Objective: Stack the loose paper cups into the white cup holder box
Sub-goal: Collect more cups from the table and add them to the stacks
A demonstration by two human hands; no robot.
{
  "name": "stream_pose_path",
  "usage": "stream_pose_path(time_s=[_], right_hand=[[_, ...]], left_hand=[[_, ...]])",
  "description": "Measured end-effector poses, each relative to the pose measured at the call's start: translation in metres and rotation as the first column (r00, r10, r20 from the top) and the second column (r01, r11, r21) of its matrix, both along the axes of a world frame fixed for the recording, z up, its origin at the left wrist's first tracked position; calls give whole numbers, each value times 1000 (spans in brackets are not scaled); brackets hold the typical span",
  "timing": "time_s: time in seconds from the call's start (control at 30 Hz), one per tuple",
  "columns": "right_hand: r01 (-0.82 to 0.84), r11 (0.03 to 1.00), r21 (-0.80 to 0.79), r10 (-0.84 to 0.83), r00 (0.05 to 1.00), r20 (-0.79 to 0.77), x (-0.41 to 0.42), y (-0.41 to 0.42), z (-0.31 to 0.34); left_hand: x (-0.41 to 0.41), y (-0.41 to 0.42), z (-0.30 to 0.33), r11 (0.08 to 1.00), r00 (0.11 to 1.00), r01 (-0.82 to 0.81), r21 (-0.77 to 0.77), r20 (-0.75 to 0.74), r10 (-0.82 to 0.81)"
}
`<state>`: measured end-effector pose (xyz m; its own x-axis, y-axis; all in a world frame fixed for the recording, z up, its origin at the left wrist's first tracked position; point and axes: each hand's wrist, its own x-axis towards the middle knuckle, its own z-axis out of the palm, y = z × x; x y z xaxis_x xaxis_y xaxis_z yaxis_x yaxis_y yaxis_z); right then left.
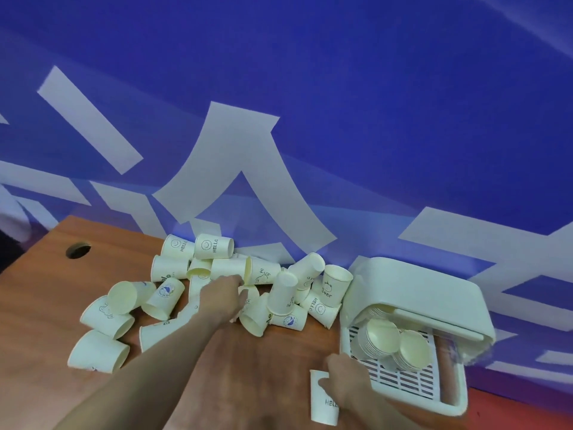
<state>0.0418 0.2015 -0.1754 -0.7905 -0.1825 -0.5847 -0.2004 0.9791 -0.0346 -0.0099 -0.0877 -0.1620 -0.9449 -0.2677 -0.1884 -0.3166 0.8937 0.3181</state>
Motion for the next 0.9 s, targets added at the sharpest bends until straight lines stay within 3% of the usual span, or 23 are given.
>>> stream_pose_path(time_s=[0.13,0.37,0.57,0.9], right_hand=[[-11,1000,9,11,1000,23,-7,-4,-4],[36,999,-28,-33,995,90,-14,5,-6],[93,984,-149,-83,994,73,-9,10,5],[20,942,-335,-47,996,-74,22,28,49]], left_hand=[[-33,11,-9,972,989,-141,188,-13,146],[-47,24,-17,956,984,-164,241,-28,176],[-35,27,-1,969,978,-132,210,-130,161],[3,36,51,993,956,-74,90,-276,96]])
